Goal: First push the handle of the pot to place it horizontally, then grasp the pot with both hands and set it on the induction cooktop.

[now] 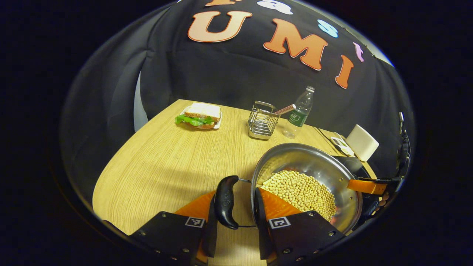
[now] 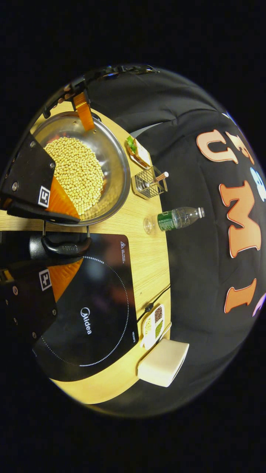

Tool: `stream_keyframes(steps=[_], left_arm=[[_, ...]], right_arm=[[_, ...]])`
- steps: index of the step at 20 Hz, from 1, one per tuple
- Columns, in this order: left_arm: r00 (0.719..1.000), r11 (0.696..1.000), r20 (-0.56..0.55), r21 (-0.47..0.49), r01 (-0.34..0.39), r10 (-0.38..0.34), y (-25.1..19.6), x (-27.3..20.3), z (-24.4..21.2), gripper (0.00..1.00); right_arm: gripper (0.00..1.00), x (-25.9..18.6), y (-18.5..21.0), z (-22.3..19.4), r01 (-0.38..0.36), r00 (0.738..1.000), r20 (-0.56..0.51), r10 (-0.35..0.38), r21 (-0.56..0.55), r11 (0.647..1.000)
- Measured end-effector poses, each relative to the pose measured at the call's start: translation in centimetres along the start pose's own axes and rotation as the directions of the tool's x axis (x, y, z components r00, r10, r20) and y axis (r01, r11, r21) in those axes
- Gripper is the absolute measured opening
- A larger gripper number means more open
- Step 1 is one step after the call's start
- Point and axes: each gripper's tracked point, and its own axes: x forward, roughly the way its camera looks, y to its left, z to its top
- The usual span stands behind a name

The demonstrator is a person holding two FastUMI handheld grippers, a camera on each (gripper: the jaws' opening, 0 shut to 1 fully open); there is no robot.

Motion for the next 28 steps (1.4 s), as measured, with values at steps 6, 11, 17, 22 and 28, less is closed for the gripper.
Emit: stream_keyframes(steps=[6,11,17,22,28], left_arm=[[0.996,1.0,0.086,0.01,-0.024,0.023,-1.7,-3.5,2.7,0.46],[0.992,1.0,0.129,0.025,0.0,-0.003,-5.2,-5.5,4.8,0.46],[0.988,0.999,0.15,0.039,0.03,-0.035,-9.5,-6.2,5.6,0.46],[0.988,0.997,0.136,0.039,0.067,-0.071,-13.8,-5.6,5.6,0.46],[0.989,0.992,0.101,0.068,0.103,-0.109,-18.6,-4.4,5.0,0.46]], right_arm=[[0.38,-3.2,-0.8,2.0,-0.046,0.998,0.043,0.045,0.013,0.999],[0.37,-6.4,-3.3,4.4,-0.044,0.994,0.098,0.041,0.024,0.999],[0.34,-8.9,-7.2,5.7,-0.028,0.991,0.131,0.023,0.042,0.999],[0.37,-9.7,-11.1,6.1,0.001,0.99,0.139,-0.01,0.064,0.998],[0.38,-10.1,-15.8,5.8,0.028,0.991,0.124,-0.042,0.112,0.993]])
